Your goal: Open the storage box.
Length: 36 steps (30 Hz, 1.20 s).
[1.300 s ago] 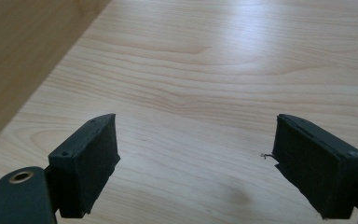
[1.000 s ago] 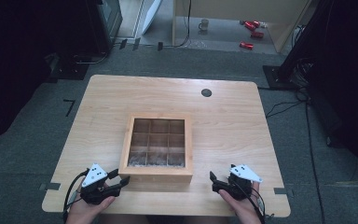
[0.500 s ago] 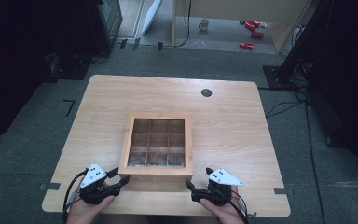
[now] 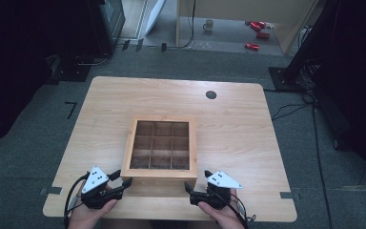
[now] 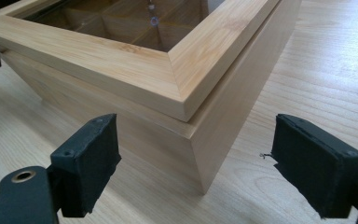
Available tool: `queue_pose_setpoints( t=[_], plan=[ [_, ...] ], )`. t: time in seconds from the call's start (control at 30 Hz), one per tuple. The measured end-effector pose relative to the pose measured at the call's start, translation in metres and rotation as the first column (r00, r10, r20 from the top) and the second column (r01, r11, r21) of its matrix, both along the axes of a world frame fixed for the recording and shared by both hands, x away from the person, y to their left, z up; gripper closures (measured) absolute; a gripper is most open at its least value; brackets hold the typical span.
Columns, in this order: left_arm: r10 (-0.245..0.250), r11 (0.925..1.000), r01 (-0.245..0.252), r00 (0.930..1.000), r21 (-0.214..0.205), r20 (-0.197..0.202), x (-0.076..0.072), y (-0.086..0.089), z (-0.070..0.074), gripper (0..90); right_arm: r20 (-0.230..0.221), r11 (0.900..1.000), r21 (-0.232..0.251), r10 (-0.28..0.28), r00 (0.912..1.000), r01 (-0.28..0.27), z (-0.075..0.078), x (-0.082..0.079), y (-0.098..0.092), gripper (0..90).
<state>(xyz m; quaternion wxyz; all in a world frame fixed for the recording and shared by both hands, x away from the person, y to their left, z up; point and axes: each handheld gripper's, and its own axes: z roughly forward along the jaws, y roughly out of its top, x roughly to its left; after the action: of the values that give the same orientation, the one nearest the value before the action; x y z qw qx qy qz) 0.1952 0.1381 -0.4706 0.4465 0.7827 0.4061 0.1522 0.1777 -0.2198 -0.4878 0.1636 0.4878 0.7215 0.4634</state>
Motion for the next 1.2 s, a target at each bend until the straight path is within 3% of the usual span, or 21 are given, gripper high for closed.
queue_pose_setpoints(
  t=[0.37,0.6,0.8,1.0,1.2],
  plan=[
    [-0.003,1.0,0.003,1.0,-0.009,0.007,0.0,0.0,0.002,51.0,0.017,0.9997,-0.007,-0.023,0.9996,0.023,-0.001,0.0,0.002,19.0],
    [-0.007,1.0,0.007,1.0,-0.007,0.004,0.0,0.0,0.001,50.7,0.027,0.998,0.013,-0.062,0.9977,0.062,0.001,0.001,-0.001,21.7],
    [-0.009,0.9999,0.009,1.0,-0.012,0.001,0.001,0.001,0.001,50.3,0.024,0.9978,0.024,-0.062,0.9978,0.061,0.001,0.002,-0.001,21.8],
    [-0.003,0.9996,0.003,1.0,-0.028,-0.002,0.002,0.003,0.001,50.3,0.05,0.9982,0.002,-0.06,0.9969,0.06,0.002,0.002,0.0,21.8],
    [-0.014,0.9986,0.013,0.9998,-0.051,-0.012,0.004,0.01,-0.001,47.5,0.098,0.9962,-0.077,-0.033,0.9946,0.041,0.009,0.002,0.002,21.6]
  ],
)
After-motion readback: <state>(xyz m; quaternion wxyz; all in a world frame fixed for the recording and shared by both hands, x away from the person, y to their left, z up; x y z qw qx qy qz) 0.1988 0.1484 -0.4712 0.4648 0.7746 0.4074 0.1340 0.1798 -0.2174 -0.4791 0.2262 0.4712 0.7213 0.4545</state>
